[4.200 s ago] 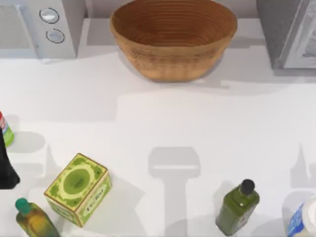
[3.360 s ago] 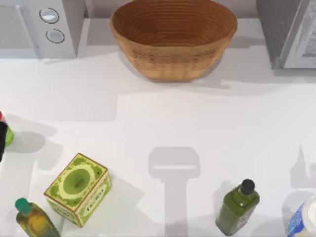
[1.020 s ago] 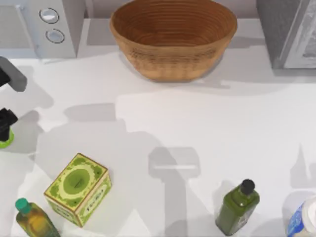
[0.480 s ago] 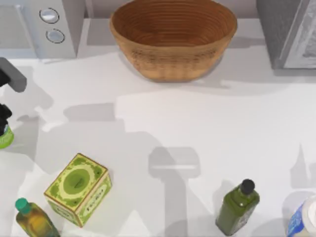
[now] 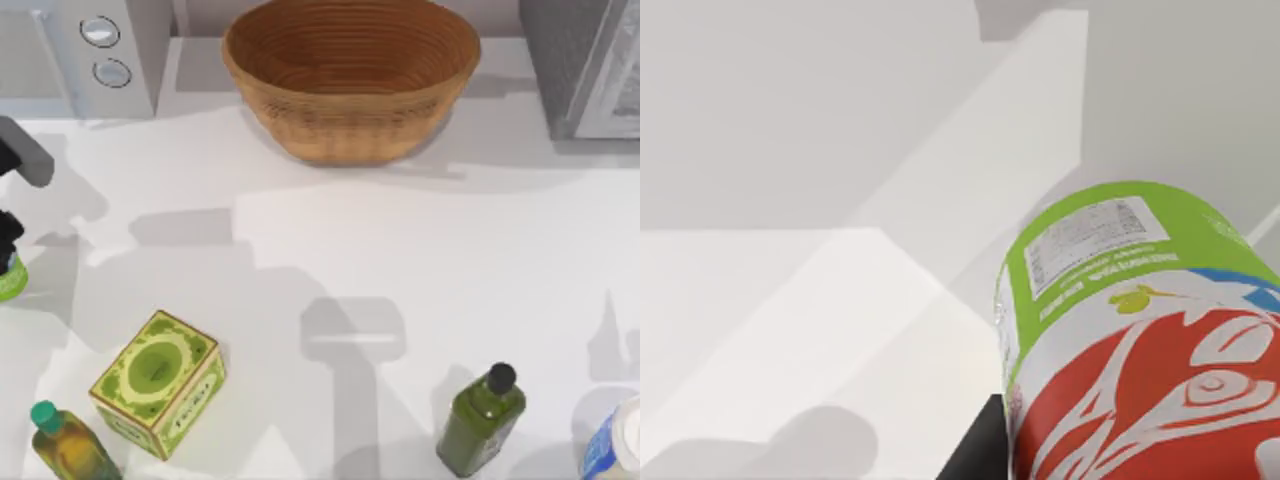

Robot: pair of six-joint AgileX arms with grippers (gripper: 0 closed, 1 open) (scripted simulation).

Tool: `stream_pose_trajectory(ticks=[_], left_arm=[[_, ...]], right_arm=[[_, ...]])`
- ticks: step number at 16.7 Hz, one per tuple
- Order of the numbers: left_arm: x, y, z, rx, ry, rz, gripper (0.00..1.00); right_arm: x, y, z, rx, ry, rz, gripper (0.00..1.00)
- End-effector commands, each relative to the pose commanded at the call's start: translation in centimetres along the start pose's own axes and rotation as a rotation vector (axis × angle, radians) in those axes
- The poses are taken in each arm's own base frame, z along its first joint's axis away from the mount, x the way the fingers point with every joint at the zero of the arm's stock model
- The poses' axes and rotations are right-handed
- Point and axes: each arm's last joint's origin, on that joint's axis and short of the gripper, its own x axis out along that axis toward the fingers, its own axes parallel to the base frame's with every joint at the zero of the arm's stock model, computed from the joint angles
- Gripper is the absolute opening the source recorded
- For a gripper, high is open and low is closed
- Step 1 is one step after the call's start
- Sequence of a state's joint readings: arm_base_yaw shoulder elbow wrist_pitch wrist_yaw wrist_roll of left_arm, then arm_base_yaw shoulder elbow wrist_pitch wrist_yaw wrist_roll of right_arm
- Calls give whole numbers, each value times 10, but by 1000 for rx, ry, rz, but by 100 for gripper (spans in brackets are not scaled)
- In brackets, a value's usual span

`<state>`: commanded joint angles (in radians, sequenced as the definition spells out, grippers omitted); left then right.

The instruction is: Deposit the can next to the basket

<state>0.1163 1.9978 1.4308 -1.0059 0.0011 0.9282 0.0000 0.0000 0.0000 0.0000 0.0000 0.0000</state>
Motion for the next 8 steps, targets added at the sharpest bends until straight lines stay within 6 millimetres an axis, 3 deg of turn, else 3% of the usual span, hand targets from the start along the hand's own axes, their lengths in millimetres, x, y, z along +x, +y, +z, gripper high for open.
stream_pose_trajectory(ticks=[5, 8], left_arm=[[0, -2, 4, 3, -1, 0, 0], [11, -17, 34, -7, 4, -18, 0]], right_arm=[[0, 0, 0, 0, 0, 0, 100], [0, 0, 0, 0, 0, 0, 100]])
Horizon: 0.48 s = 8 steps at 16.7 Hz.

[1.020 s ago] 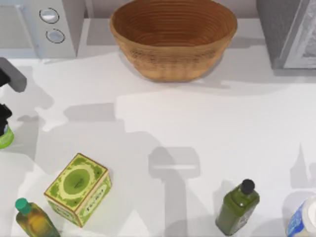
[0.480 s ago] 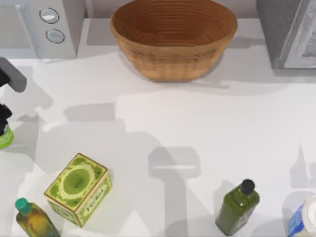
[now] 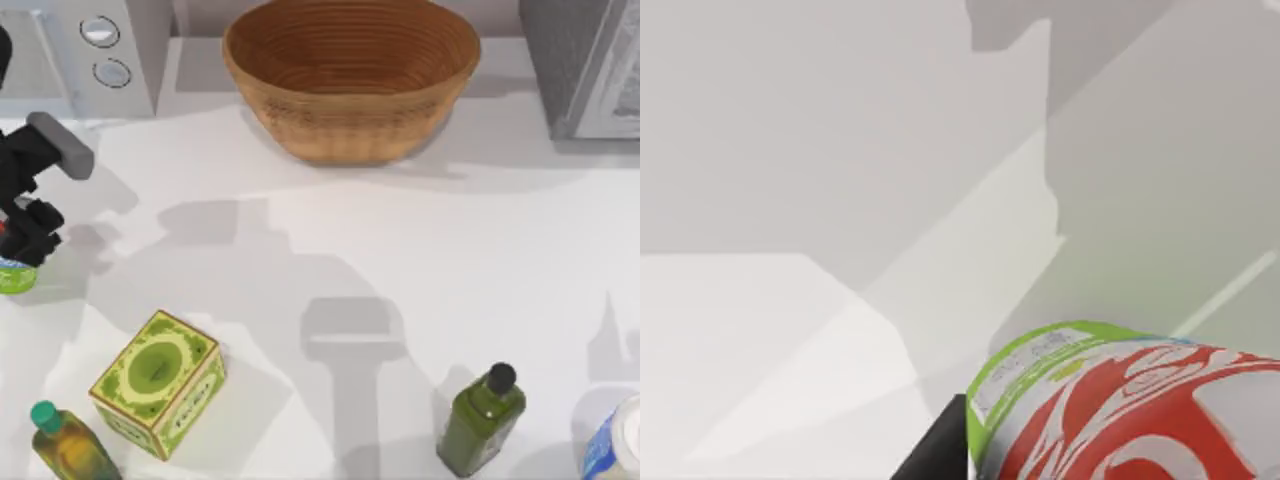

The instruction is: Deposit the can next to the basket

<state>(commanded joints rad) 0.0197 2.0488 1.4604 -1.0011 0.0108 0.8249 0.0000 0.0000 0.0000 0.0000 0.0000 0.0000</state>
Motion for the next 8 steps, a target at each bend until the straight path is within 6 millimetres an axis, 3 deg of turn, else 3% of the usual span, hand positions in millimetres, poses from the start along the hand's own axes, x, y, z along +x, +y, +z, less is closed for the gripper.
stream_pose_trajectory(ticks=[4, 8], left_arm=[[19, -46, 67, -74, 19, -27, 0], [33, -117, 135, -233, 45, -34, 0]], right_arm=[[0, 0, 0, 0, 0, 0, 100], [0, 0, 0, 0, 0, 0, 100]])
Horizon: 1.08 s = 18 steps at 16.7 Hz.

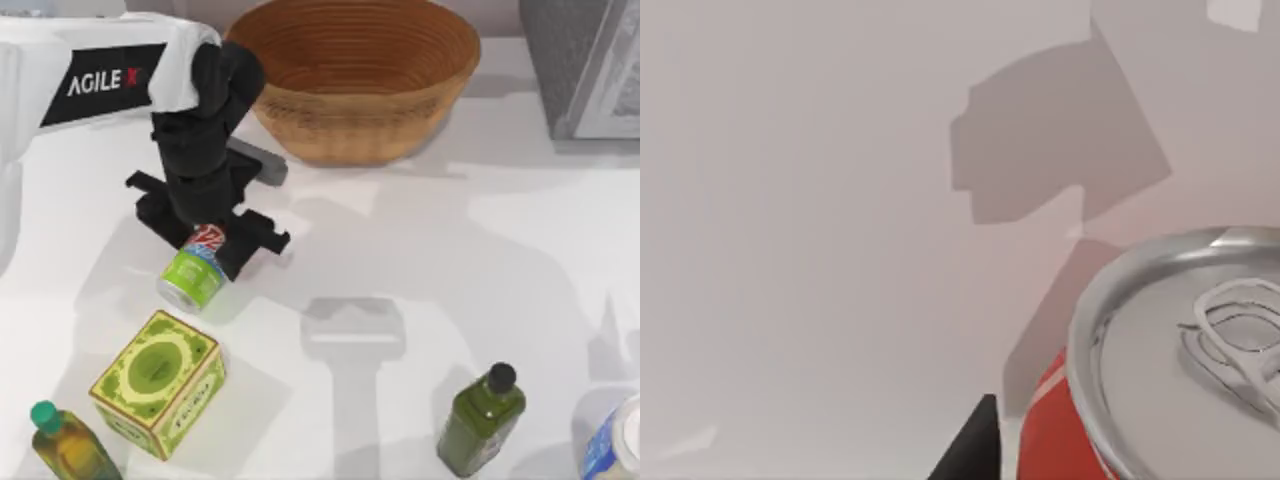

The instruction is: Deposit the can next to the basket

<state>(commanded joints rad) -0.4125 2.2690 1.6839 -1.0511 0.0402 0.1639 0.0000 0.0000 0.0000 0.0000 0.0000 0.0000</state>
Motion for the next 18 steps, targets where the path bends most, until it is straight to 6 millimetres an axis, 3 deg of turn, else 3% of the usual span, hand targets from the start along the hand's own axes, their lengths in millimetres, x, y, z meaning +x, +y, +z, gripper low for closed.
stream_pose_trajectory(ticks=[5, 9, 13, 18], left_arm=[[-2, -104, 37, -213, 6, 16, 0], [-21, -159, 49, -373, -19, 29, 0], [-46, -185, 51, -501, -54, 30, 0], [-57, -189, 51, -545, -68, 28, 0]], right_arm=[[0, 0, 0, 0, 0, 0, 100], [0, 0, 0, 0, 0, 0, 100], [0, 0, 0, 0, 0, 0, 100], [0, 0, 0, 0, 0, 0, 100]])
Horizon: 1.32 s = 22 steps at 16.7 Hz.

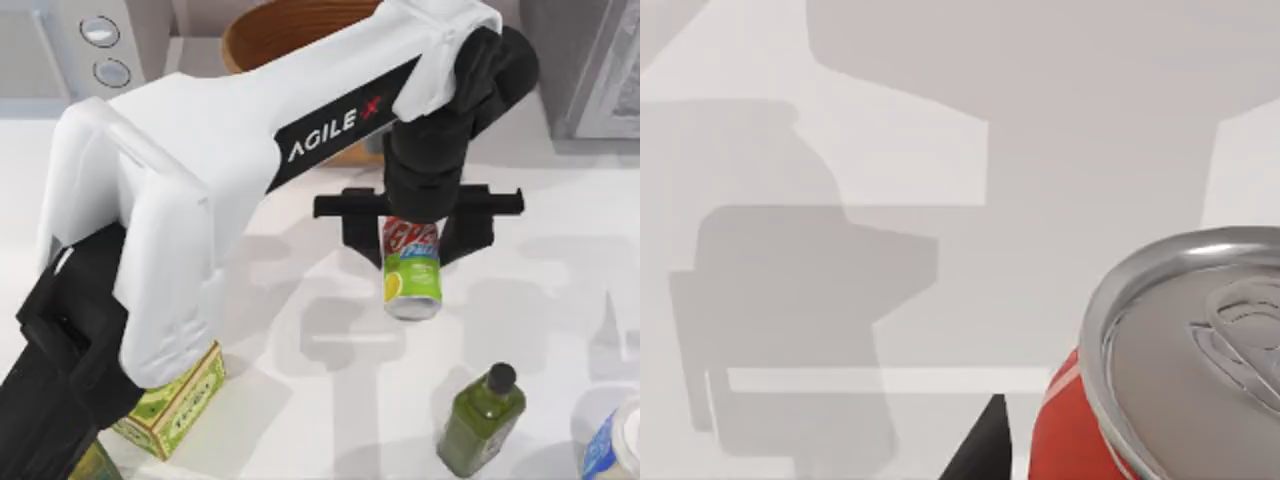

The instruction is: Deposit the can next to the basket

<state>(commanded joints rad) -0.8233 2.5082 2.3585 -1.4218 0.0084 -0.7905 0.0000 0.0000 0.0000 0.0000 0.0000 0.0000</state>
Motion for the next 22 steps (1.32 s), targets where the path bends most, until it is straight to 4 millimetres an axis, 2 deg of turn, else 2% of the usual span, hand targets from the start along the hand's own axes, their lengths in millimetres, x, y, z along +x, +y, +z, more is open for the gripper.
stream_pose_trajectory(ticks=[12, 22], left_arm=[[8, 0, 0, 0, 0, 0, 0], [8, 0, 0, 0, 0, 0, 75]], right_arm=[[0, 0, 0, 0, 0, 0, 100], [0, 0, 0, 0, 0, 0, 100]])
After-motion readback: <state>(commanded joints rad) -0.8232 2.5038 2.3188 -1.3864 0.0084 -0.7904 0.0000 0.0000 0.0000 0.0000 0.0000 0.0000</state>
